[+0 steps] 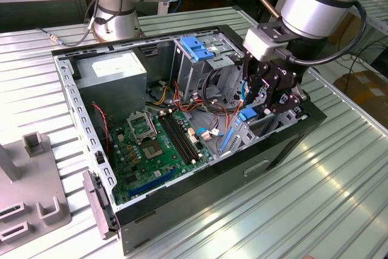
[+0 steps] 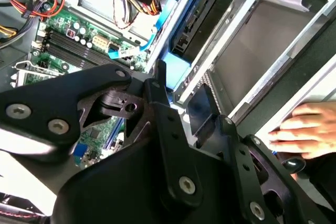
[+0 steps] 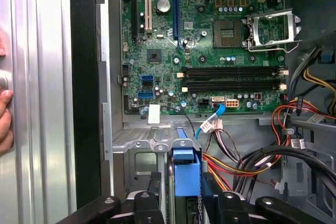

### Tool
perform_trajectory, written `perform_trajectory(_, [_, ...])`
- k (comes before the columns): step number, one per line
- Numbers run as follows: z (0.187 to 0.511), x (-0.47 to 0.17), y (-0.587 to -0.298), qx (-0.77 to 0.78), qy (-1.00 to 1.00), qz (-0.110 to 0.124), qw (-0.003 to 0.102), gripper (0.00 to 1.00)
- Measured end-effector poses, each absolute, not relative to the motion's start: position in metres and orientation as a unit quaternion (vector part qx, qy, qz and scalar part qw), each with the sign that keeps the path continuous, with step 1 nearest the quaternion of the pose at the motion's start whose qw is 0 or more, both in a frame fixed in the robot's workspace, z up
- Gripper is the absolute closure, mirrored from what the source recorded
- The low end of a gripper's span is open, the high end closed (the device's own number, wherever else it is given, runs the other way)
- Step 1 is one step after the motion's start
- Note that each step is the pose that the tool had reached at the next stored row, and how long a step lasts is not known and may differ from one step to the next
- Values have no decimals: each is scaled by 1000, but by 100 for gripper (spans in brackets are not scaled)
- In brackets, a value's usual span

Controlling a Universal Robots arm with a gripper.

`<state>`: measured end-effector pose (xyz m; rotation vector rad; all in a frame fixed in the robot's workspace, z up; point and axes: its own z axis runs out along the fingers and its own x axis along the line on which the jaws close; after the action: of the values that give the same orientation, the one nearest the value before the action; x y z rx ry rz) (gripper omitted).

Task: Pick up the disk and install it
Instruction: 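Insert the disk into the insertion slot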

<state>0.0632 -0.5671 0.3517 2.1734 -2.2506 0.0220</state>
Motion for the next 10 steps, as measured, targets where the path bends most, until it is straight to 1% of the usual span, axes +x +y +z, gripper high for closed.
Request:
perform_trajectory(4, [352,63,-567,695,-719,7,6,57])
perform_trajectory(5, [352,63,-567,695,-719,7,6,76])
perform_trajectory(6, [352,63,-567,695,-719,7,6,82])
perform_trajectory(8, [352,63,-567,695,-719,7,6,82])
perform_trajectory(9, [352,63,-567,695,-719,7,6,88])
perform_trajectory(10, [352,63,-567,695,-719,7,6,89])
